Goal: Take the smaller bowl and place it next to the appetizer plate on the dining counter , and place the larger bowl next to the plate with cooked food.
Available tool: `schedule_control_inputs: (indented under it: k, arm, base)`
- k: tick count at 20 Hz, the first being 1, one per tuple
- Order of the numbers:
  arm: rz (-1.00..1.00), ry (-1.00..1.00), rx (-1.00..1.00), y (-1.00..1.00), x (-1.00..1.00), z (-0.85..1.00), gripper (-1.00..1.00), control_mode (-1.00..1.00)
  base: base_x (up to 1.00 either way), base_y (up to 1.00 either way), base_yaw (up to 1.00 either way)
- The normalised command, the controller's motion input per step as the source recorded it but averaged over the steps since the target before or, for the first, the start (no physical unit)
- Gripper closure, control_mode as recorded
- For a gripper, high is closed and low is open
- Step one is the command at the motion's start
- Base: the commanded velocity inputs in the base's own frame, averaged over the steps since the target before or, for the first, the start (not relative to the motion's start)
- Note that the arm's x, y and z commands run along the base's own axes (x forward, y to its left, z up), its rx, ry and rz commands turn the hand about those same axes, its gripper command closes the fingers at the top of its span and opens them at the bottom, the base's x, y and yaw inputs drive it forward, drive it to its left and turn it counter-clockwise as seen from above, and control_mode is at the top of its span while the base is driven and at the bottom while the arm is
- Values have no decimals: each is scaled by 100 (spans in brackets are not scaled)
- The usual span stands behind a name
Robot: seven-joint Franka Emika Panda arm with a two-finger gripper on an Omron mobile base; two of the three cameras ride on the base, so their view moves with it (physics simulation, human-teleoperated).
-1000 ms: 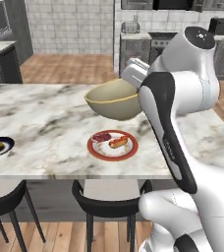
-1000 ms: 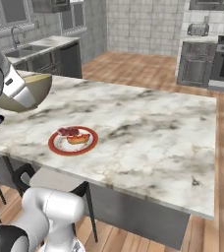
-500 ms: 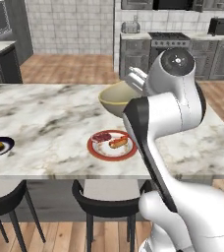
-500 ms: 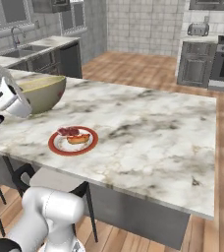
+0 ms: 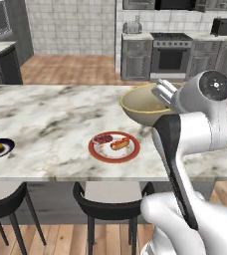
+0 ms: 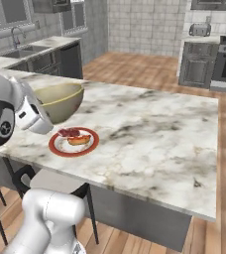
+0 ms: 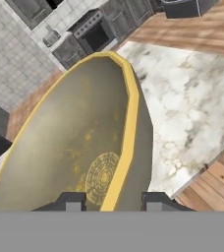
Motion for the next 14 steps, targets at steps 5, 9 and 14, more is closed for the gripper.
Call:
schedule_control_inputs:
  k: [5, 9, 14]
  arm:
    - [21, 12, 6, -35, -3, -34, 100, -100]
    - [11, 1, 0, -37, 4, -27, 100, -100]
    - [0, 0, 0, -51, 16, -26, 100, -100]
  base:
    - [0, 0, 0]
    - [0, 0, 0]
    - [0, 0, 0]
